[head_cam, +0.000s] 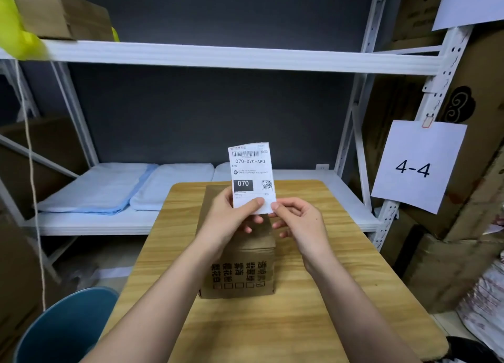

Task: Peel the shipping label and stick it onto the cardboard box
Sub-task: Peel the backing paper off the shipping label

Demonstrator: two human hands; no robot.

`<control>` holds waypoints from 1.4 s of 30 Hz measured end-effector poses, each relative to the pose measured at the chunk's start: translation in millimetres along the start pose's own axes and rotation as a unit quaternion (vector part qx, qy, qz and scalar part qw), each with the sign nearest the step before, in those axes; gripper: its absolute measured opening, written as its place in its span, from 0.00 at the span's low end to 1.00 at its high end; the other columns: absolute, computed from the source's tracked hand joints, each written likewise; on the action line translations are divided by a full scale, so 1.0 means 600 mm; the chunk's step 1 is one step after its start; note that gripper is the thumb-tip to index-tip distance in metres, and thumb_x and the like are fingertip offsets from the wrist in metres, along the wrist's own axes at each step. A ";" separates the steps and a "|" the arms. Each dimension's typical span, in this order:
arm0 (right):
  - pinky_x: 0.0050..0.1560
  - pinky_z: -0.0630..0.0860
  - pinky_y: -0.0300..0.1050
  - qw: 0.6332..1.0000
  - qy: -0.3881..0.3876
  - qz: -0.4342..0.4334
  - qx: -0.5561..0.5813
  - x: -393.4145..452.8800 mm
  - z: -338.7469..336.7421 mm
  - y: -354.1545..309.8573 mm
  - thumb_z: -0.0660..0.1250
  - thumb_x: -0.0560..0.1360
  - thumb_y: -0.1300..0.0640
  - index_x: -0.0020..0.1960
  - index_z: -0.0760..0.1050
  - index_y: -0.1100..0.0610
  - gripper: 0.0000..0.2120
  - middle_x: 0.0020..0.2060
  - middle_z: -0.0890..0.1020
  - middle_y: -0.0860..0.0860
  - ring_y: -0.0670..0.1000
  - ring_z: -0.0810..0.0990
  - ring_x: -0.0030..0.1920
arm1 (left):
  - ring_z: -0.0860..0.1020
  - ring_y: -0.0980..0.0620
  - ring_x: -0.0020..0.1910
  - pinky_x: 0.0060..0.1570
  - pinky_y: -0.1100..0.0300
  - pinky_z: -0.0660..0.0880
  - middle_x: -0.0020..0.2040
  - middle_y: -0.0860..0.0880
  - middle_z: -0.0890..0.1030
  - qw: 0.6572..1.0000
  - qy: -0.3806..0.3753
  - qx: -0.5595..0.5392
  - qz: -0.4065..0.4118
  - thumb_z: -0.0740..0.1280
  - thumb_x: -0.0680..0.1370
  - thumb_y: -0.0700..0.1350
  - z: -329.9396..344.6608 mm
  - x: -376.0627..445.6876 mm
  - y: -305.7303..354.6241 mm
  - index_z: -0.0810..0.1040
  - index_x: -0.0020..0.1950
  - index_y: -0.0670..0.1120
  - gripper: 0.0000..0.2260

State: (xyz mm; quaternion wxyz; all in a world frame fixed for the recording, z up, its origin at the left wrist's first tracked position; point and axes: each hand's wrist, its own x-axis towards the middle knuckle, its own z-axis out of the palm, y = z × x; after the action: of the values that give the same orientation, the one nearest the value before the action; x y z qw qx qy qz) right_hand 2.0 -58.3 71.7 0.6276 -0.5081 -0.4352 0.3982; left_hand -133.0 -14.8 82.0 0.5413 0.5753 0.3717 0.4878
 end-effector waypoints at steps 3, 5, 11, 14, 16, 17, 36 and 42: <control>0.26 0.71 0.32 1.000 -0.004 -0.008 0.011 -0.003 0.005 0.000 0.67 0.75 0.63 0.44 0.79 0.56 0.03 0.33 0.82 0.50 0.41 0.77 0.25 | 0.78 0.60 0.25 0.21 0.68 0.69 0.37 0.50 0.83 1.000 -0.001 0.003 -0.002 0.69 0.74 0.35 0.006 -0.005 -0.004 0.78 0.53 0.40 0.09; 0.26 0.70 0.33 0.999 -0.026 0.007 0.039 -0.004 0.005 0.001 0.66 0.76 0.62 0.46 0.79 0.57 0.04 0.33 0.83 0.50 0.42 0.78 0.27 | 0.77 0.61 0.24 0.21 0.69 0.68 0.34 0.51 0.82 1.000 0.010 -0.004 -0.008 0.68 0.75 0.35 0.005 -0.005 -0.004 0.78 0.53 0.41 0.08; 0.29 0.71 0.34 0.995 -0.084 0.023 0.054 -0.008 -0.005 0.001 0.65 0.77 0.63 0.51 0.78 0.58 0.05 0.38 0.86 0.51 0.45 0.81 0.30 | 0.77 0.62 0.24 0.21 0.70 0.70 0.31 0.54 0.83 0.996 0.022 -0.065 -0.051 0.68 0.75 0.35 0.003 -0.005 -0.002 0.79 0.47 0.46 0.06; 0.28 0.70 0.34 0.995 -0.080 0.016 0.052 -0.009 -0.005 0.000 0.65 0.77 0.63 0.50 0.79 0.59 0.05 0.37 0.86 0.50 0.45 0.80 0.30 | 0.77 0.62 0.24 0.21 0.71 0.70 0.29 0.55 0.83 0.996 0.013 -0.073 -0.051 0.68 0.75 0.36 0.005 -0.006 -0.001 0.79 0.46 0.47 0.06; 0.28 0.70 0.34 0.996 -0.079 0.010 0.049 -0.009 -0.006 -0.001 0.65 0.77 0.63 0.49 0.79 0.58 0.04 0.36 0.85 0.50 0.45 0.80 0.30 | 0.77 0.62 0.24 0.21 0.71 0.70 0.29 0.55 0.83 0.996 0.010 -0.076 -0.050 0.68 0.75 0.36 0.006 -0.007 0.001 0.79 0.46 0.47 0.07; 0.28 0.70 0.34 0.996 -0.080 0.008 0.048 -0.010 -0.007 -0.001 0.65 0.77 0.63 0.48 0.79 0.57 0.04 0.36 0.85 0.49 0.44 0.80 0.30 | 0.77 0.62 0.24 0.22 0.71 0.70 0.29 0.55 0.83 0.996 0.009 -0.076 -0.051 0.68 0.75 0.36 0.007 -0.007 0.001 0.79 0.46 0.47 0.06; 0.29 0.69 0.37 0.997 -0.061 0.016 0.050 -0.014 -0.007 -0.012 0.63 0.77 0.60 0.45 0.77 0.56 0.05 0.36 0.85 0.49 0.46 0.81 0.30 | 0.76 0.59 0.25 0.22 0.67 0.70 0.40 0.50 0.82 0.998 0.013 -0.059 -0.004 0.69 0.74 0.34 0.009 -0.011 0.008 0.74 0.47 0.49 0.11; 0.28 0.69 0.35 0.998 -0.054 0.012 0.003 -0.014 -0.008 -0.010 0.66 0.76 0.60 0.42 0.78 0.55 0.04 0.36 0.84 0.48 0.43 0.81 0.29 | 0.77 0.59 0.26 0.23 0.67 0.72 0.43 0.48 0.82 0.999 0.024 -0.030 0.017 0.70 0.73 0.34 0.006 -0.010 0.004 0.72 0.56 0.43 0.14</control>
State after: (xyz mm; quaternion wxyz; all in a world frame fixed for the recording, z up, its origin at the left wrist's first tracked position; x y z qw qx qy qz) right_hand 4.7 -68.6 76.0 0.5999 -0.4891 -0.4608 0.4343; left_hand -131.3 -21.5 83.9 0.5411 0.5527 0.3601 0.5216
